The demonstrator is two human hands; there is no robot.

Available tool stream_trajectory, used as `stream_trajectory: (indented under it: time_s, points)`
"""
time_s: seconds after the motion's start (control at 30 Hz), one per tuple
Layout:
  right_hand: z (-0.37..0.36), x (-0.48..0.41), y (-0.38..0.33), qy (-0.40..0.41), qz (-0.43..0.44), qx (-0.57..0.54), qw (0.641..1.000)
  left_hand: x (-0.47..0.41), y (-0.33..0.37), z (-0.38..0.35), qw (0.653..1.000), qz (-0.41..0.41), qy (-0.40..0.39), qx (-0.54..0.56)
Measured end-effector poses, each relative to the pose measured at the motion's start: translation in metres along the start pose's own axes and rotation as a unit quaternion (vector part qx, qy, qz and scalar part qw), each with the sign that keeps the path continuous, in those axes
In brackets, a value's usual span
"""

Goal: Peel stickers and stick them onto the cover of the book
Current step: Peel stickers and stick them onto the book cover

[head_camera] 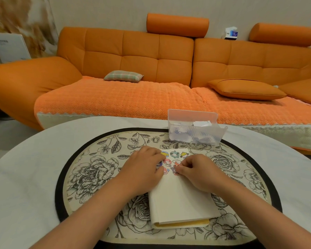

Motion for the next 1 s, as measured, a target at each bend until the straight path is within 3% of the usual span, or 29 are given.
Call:
stream_trajectory:
  time_s: [0.17,0.43,0.8,1.0]
  points:
    - [0.003,0.0,0.0,-0.019,0.006,-0.021,1.0,0.0,0.0,-0.001,1.0,0.001,-0.004,-0.003]
    - [-0.001,0.001,-0.006,-0.011,0.01,0.049,0.999,-0.001,-0.001,-0.002,1.0,-0.001,-0.004,-0.007]
    - [0.005,0.011,-0.015,0.076,0.014,0.157,0.985,0.002,0.001,-0.005,1.0,-0.015,0.009,-0.014]
    - [0.001,0.025,-0.013,0.098,0.086,0.166,0.978,0.008,0.009,-0.002,0.997,-0.064,0.036,0.003]
Point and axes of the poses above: each hand's wrist, its own x-axis away from the middle knuckle, its own z-axis out of the back of the hand, y = z × x, the point moved 2 cm from there along -x, towards the middle knuckle, and after that the axes turned 14 degrees about z, right-handed, at the moved point
